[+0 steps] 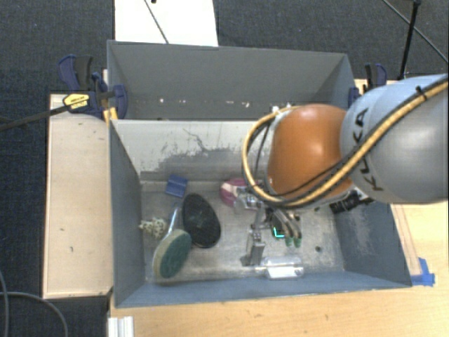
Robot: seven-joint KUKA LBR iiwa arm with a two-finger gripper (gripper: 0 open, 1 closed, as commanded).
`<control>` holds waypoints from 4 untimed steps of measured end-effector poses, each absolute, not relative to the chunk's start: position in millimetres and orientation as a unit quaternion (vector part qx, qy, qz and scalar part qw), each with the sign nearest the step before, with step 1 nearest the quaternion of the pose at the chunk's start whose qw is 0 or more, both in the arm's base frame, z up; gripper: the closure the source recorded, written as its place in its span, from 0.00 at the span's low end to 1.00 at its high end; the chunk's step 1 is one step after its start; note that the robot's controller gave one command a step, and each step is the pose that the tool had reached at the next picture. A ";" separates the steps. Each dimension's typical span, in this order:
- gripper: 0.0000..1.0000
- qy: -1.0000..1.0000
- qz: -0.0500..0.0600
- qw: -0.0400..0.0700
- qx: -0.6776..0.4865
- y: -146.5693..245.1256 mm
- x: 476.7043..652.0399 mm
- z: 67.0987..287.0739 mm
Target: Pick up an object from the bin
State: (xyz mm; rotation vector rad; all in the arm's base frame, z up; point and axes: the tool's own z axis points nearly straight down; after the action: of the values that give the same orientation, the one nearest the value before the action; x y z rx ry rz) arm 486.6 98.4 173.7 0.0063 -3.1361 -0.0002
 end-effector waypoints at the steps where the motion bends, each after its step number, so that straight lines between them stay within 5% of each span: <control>1: 0.00 -0.993 -0.003 -0.003 0.118 193.7 509.5 71.1; 2: 1.00 -0.993 -0.002 -0.001 0.114 190.9 508.5 70.9; 3: 1.00 -0.992 -0.002 -0.005 0.125 201.7 493.0 240.7; 4: 0.00 -0.992 0.000 -0.001 0.125 200.9 491.6 236.3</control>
Offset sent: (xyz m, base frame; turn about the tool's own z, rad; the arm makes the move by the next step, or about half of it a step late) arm 0.0213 0.0914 -0.1037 -0.2311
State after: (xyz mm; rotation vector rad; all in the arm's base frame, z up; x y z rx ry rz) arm 491.6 200.9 236.3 0.3916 -3.1192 -0.0015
